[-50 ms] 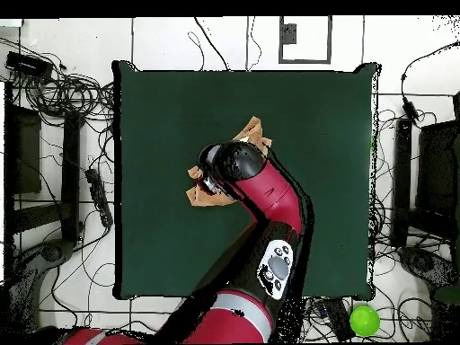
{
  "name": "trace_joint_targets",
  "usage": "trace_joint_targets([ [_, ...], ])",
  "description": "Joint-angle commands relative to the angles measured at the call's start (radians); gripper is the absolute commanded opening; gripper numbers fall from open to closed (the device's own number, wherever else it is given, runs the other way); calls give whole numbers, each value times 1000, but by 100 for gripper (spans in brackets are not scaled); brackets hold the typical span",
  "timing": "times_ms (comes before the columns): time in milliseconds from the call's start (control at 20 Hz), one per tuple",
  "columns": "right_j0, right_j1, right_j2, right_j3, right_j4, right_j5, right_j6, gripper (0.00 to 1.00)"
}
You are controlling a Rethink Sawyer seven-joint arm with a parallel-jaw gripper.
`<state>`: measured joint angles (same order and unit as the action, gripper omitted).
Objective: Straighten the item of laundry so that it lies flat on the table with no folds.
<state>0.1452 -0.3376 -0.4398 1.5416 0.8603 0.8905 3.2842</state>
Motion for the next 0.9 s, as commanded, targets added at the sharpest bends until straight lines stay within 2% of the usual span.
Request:
trace_joint_targets([
  [50, 40, 103, 102, 111, -37, -109, 115, 100],
  [400, 39, 145, 84, 71, -77, -161, 128, 100],
  [900, 34, 154, 97, 75, -63, -234, 120, 100],
])
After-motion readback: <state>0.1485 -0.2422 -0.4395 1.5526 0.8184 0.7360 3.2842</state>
